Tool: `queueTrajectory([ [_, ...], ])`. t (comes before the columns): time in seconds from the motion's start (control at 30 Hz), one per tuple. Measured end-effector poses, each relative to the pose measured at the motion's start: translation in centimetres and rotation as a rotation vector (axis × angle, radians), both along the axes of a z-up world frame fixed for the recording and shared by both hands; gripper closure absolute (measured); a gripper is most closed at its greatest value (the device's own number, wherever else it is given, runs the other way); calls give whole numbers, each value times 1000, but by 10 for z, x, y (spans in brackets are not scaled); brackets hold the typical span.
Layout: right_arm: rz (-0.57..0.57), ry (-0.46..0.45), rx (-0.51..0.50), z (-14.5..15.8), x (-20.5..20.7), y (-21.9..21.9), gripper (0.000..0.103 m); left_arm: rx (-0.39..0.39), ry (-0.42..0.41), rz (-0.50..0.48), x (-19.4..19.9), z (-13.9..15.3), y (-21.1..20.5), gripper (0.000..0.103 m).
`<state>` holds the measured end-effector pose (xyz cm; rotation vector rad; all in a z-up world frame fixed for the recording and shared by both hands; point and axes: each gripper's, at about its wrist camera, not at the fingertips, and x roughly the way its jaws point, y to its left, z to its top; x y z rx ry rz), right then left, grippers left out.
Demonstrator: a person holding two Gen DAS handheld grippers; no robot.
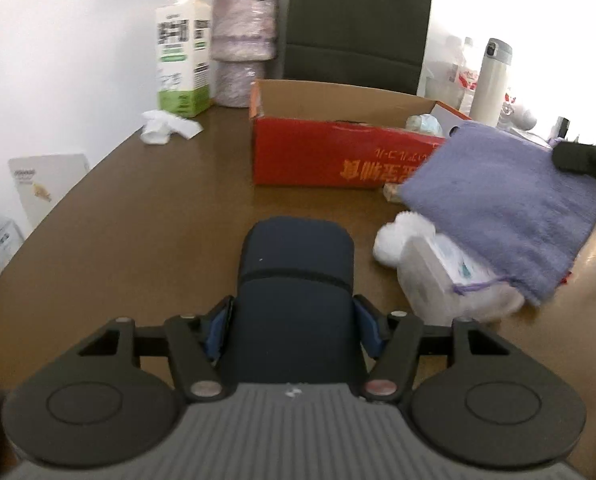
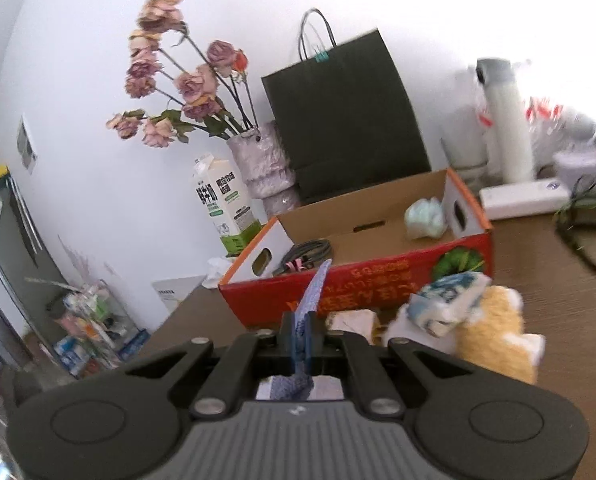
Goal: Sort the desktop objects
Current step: 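Grasp the lavender cloth bag with the right tool while the left tool grasps the navy pouch, then carry the cloth bag and navy pouch into the cardboard box and release both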
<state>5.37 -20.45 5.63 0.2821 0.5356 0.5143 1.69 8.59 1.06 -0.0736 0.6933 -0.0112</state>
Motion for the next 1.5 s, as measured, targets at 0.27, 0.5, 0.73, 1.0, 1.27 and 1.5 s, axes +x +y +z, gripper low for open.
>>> queueTrajectory([
  [0.27, -38, -20, -151, 2, -85, -30, 100, 15, -30, -22, -63, 20, -10, 40],
  [0.5, -118, 142, -321, -52, -124, -55, 91, 19, 32, -90, -97, 3, -37, 39],
  [0.73, -75, 113, -255, -58, -131, -58, 19, 103, 10, -129, -89, -2, -52, 21],
  [1.0, -60, 85, -415, -80, -104, -5, 24, 40, 38, -101, -74, -7, -48, 31],
  [1.27, -5, 59, -429, -76, -103, 1, 68, 50, 2, -124, -87, -5, -60, 40],
  [1.5, -16, 54, -439, -72, -123, 3, 97, -4, -17, -131, -106, 4, -66, 42],
])
